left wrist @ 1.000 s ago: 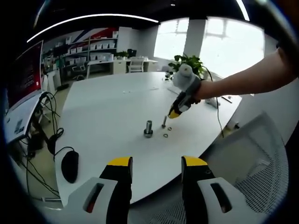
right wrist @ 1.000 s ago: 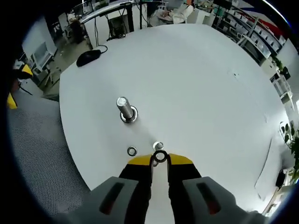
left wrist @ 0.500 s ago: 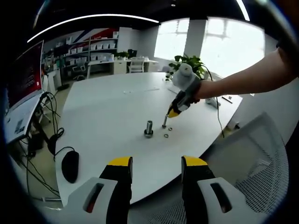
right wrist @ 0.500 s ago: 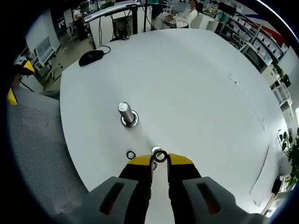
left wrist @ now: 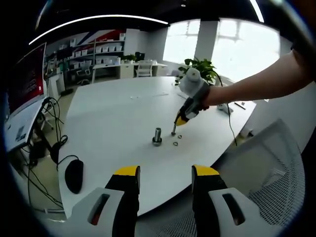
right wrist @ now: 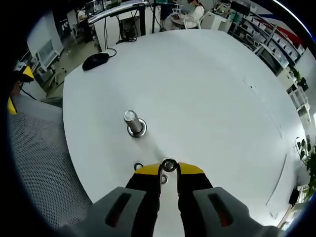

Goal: Place the washer onto the threaded stud by aligning its center hole with the stud, sliding it down to the base, and recovering from edge contact or off-axis alignment until the washer reaches the visible bottom stop.

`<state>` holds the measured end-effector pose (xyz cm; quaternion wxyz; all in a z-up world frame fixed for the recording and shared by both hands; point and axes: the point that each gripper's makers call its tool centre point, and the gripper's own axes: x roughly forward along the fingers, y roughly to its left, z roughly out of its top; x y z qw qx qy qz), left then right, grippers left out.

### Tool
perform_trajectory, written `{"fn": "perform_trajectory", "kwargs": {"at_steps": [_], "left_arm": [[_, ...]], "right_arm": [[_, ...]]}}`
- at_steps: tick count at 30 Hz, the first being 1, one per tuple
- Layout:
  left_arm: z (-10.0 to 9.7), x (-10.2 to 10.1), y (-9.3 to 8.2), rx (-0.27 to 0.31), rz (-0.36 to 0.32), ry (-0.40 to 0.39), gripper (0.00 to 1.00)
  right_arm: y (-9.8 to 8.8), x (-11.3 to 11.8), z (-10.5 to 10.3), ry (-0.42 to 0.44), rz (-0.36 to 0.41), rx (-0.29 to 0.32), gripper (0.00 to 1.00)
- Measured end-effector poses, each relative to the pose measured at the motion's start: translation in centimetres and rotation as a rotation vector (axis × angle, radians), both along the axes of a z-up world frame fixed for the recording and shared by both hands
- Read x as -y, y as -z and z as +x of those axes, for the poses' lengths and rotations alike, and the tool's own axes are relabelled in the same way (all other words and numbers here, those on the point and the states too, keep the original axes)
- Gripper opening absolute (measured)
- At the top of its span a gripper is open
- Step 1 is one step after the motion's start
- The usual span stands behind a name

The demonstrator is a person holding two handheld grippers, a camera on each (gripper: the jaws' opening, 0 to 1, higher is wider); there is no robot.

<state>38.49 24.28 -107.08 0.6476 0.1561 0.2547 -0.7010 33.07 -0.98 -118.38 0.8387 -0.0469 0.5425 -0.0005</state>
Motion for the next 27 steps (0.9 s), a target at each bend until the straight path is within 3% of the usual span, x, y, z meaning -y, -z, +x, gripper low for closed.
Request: {"fn": "perform_trajectory", "kwargs": {"at_steps": [12,13,17,24,27], "left_arm": [[-0.1,0.0,0.1,-0.003,0.001,0.001,0.4],[-0.1,0.0,0.1,-0.004,0.002,0.001,0.4],[-0.1,0.0,0.1,-0.005,0.002,0.0,0.4],[-0.2,0.0,0.2,-0.008,0.006,0.003,0.4],[-0.2,0.0,0.2,-0.008,0.005,0.004,0.4]], "right_arm": [[-0.1,-0.7,0.0,-0.015,0.0,-0.026,0.14],[1.0,0.1,0.0,-0.014,0.002,-0.027,0.14],[1.9,0.6,0.2,-0.018,0.002,-0.035,0.14],[1.6,-0.7,0.0,-0.014,0.013,-0.066,0.14],[2.4,0.0,0.1,-0.013,0.016,-0.075,0.14]]}}
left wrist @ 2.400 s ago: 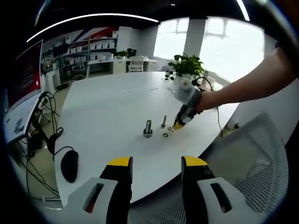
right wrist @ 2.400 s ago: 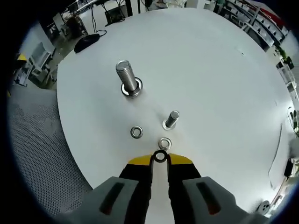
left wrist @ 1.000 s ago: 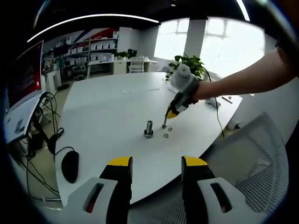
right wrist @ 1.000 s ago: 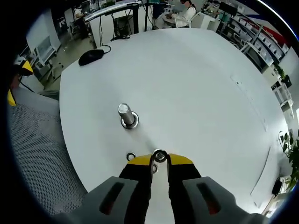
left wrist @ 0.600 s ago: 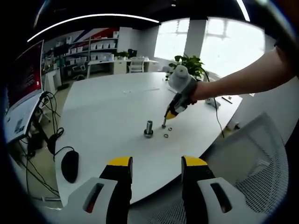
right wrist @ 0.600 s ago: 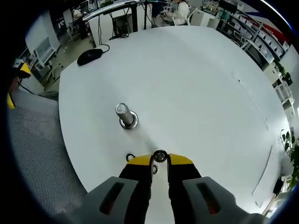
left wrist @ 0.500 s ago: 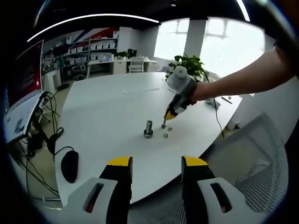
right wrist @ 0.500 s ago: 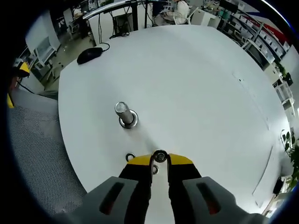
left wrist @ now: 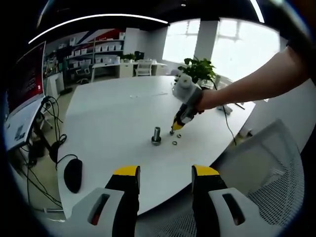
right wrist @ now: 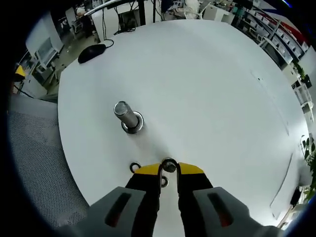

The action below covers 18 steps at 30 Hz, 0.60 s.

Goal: Place the washer onto the threaded stud by aligning its center hole with the stud, sliding it down to the base, and recovering from edge contact or off-axis alignment until the washer reaches the visible bottom stop.

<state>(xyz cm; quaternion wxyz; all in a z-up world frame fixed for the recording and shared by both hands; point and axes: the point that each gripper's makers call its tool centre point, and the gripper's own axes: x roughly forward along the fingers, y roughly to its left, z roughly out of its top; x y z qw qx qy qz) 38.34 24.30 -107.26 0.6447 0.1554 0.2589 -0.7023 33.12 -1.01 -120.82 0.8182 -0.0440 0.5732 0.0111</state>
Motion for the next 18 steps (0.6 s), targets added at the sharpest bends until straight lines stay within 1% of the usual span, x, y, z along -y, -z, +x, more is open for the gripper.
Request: {"fn": "perform_trajectory", "kwargs": {"at_steps": [2,5,6,8,10,13,14,16,18], "left_arm": [[0.0,0.0,0.0,-0.001,0.001,0.001,0.4],[-0.1,-0.1,-0.1,-0.003,0.002,0.002,0.4],[-0.2,0.0,-0.2,-0.004,0.001,0.002,0.4],[-0.2,0.0,-0.2,-0.005,0.001,0.002,0.4],[-0.3,0.0,-0.3,-0.004,0.001,0.003,0.4],[-0.3,0.0,-0.3,-0.007,0.001,0.003,0.4],[-0.3,0.0,-0.4,-0.007,0.0,0.003,0.4],[-0.2,0.0,-0.3,-0.007,0.0,0.001,0.4],[-0.2,0.0,-0.4,-0.01,-0.002,-0.002,0.4]], "right_arm": [[0.5,-0.1,0.2,0.0,0.003,-0.005,0.14],[0.9,-0.3,-0.1,0.005,0.004,-0.01,0.14],[0.8,-0.5,0.2,0.001,0.005,-0.015,0.14],[1.3,-0.3,0.3,-0.005,0.007,-0.024,0.14],[1.7,-0.3,0.0,0.001,0.012,-0.029,0.14],[1.6,-0.9,-0.3,-0.003,0.013,-0.035,0.14],[1.7,-0.8,-0.3,-0.004,0.014,-0.038,0.14],[2.5,-0.2,-0.1,-0.002,0.022,-0.046,0.15],[2.6,0.0,0.1,-0.004,0.02,-0.04,0.15]]}}
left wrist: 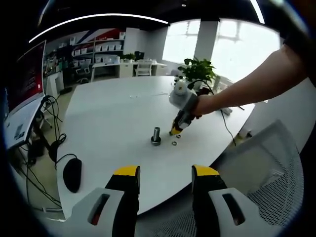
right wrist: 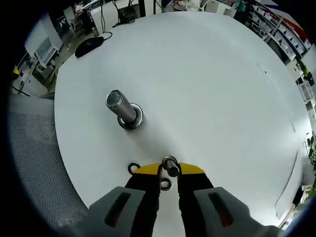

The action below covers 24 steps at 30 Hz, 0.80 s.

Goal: Place the washer onto the threaded stud by aligning its center hole with the stud, sliding it down to the base, and recovering from edge contact or off-axis alignment until the washer reaches the visible bottom stop.

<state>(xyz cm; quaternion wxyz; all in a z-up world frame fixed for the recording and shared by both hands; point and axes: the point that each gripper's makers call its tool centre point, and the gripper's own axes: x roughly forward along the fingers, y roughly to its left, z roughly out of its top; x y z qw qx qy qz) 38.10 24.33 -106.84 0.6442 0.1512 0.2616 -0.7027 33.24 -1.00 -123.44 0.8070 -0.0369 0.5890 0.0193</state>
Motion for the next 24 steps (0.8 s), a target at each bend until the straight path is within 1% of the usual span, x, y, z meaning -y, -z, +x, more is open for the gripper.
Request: {"fn": "perform_trajectory", "kwargs": {"at_steps": [3,4,7,8,9,12,14,15,18,20,24], "left_arm": [[0.0,0.0,0.0,0.001,-0.001,-0.002,0.4],[0.0,0.0,-0.1,0.002,-0.001,-0.002,0.4],[0.0,0.0,-0.2,0.002,-0.001,-0.003,0.4],[0.1,0.0,-0.2,0.004,-0.001,-0.003,0.4],[0.0,0.0,-0.2,0.004,0.0,-0.003,0.4],[0.2,0.0,-0.1,0.005,0.001,-0.005,0.4],[0.3,0.0,0.0,0.006,0.001,-0.005,0.4],[0.1,0.0,-0.1,0.005,0.0,-0.004,0.4],[0.3,0.1,0.0,0.003,-0.004,-0.006,0.4],[0.4,0.1,0.1,0.004,-0.002,-0.007,0.4],[0.4,0.1,0.2,0.005,-0.002,-0.01,0.4]], "right_arm": [[-0.2,-0.1,0.0,0.001,0.004,-0.001,0.15],[0.3,0.4,-0.2,0.0,0.004,-0.001,0.15],[0.5,0.7,-0.1,-0.007,0.001,0.002,0.16],[-0.3,0.1,-0.1,-0.009,0.001,0.002,0.16],[-0.4,0.1,-0.1,-0.01,-0.001,0.003,0.17],[-0.2,-0.2,-0.5,-0.015,-0.003,0.005,0.18],[-0.4,-0.2,-0.7,-0.018,-0.007,0.006,0.19],[-0.4,-0.1,-0.9,-0.015,-0.01,0.006,0.19],[-0.5,-0.2,-1.5,-0.006,-0.007,0.006,0.2],[-0.5,-0.5,-1.4,-0.006,-0.003,0.003,0.21],[-0.2,-0.9,-2.1,-0.015,0.004,0.002,0.21]]}}
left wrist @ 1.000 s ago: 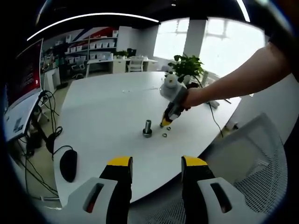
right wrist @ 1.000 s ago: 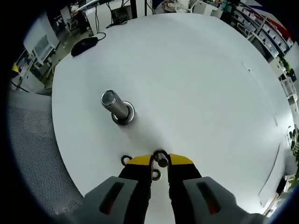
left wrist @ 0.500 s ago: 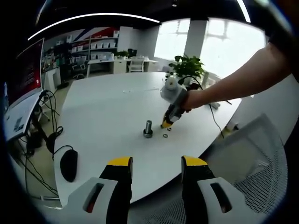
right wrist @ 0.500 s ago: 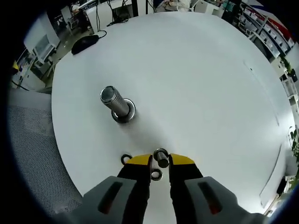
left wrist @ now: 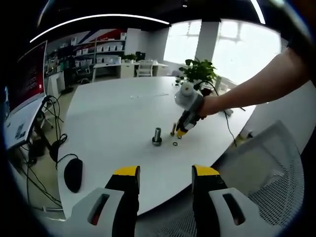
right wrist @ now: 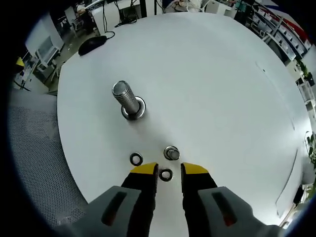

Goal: Place the washer onto the threaded stud by aligning its center hole with the stud, sliding it down to the base, and recovering from edge contact or off-axis alignment until the washer reaches the visible bottom stop.

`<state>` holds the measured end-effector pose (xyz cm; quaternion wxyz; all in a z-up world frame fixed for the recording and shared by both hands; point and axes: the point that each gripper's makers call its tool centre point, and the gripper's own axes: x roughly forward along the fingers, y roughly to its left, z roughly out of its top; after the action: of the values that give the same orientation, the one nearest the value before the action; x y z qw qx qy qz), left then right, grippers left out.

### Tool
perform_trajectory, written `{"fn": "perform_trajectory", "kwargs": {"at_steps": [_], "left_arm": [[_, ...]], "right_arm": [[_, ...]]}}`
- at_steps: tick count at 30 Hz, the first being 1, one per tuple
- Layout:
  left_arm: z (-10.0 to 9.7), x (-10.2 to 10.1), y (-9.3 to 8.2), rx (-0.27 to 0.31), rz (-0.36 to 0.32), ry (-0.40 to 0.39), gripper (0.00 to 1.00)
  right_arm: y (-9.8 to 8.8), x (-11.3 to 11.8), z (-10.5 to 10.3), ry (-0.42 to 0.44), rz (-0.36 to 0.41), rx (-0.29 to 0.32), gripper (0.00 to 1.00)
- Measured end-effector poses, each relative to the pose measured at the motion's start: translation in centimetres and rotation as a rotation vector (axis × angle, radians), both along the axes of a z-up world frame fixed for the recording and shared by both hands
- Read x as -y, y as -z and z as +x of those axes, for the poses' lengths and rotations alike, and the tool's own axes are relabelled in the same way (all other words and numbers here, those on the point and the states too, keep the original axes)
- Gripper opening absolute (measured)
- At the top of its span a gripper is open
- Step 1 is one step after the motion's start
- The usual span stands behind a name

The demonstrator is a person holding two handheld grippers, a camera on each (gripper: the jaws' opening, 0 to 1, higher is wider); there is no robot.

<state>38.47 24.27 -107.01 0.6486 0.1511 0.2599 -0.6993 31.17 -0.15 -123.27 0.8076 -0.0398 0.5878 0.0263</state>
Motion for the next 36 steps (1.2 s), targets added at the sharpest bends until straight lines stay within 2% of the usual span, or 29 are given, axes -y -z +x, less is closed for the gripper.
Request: {"fn": "perform_trajectory", "kwargs": {"at_steps": [18,27,36], "left_arm": [[0.2,0.0,0.4,0.005,0.006,-0.004,0.4],[0.1,0.0,0.2,0.005,0.007,-0.002,0.4],[0.0,0.0,0.3,0.006,0.01,0.006,0.4]], "right_arm": [[0.5,-0.6,-1.2,-0.013,0.017,-0.025,0.21],[0.7,-0.4,-1.2,-0.075,0.015,-0.025,0.2],[0.8,-0.5,-0.9,-0.15,-0.013,-0.116,0.18]]}}
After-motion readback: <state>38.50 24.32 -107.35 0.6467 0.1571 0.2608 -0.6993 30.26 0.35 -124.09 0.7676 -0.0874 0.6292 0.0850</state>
